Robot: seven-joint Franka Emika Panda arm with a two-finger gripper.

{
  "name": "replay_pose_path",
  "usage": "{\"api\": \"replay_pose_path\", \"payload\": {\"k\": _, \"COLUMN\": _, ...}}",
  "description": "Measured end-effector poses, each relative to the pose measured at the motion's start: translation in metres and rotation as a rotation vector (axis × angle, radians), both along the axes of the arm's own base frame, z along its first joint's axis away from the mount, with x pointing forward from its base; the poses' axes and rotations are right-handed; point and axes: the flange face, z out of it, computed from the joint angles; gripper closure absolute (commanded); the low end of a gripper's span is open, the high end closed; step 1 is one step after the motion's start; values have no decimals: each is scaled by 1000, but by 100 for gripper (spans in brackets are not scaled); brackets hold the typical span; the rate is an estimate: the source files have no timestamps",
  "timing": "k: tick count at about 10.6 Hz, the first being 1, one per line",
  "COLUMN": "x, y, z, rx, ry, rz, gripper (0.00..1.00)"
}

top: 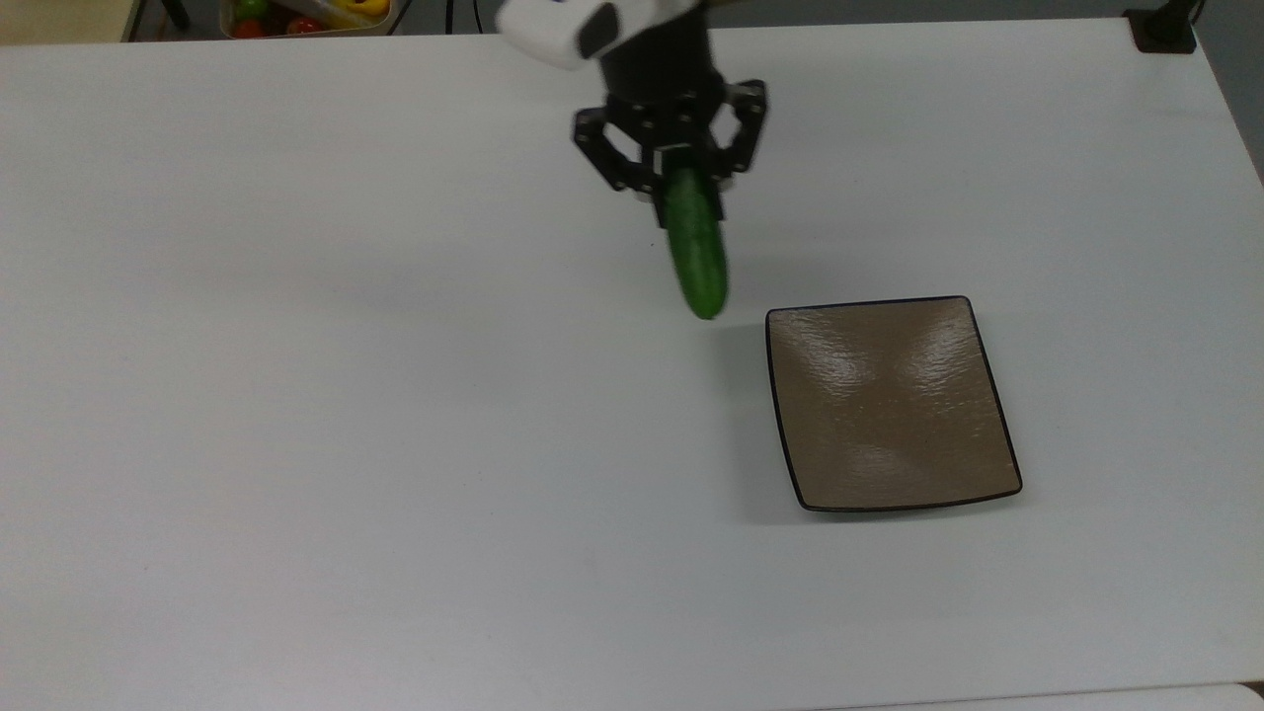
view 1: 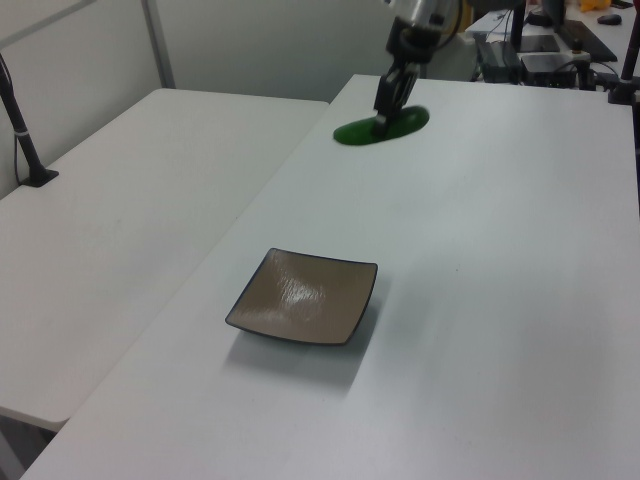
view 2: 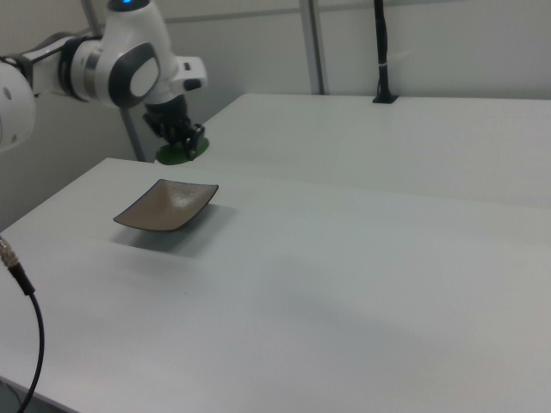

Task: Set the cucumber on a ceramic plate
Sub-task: 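Carry the cucumber across the table to above the brown plate, then lower the cucumber onto the plate surface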

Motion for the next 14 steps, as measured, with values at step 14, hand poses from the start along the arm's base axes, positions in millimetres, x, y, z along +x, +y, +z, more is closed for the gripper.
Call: {"api": "replay_pose_path", "payload": {"k": 14, "x": 8, "y": 183, "z": -187, "rx": -63, "ry": -187, "rz": 66, "gripper": 77}}
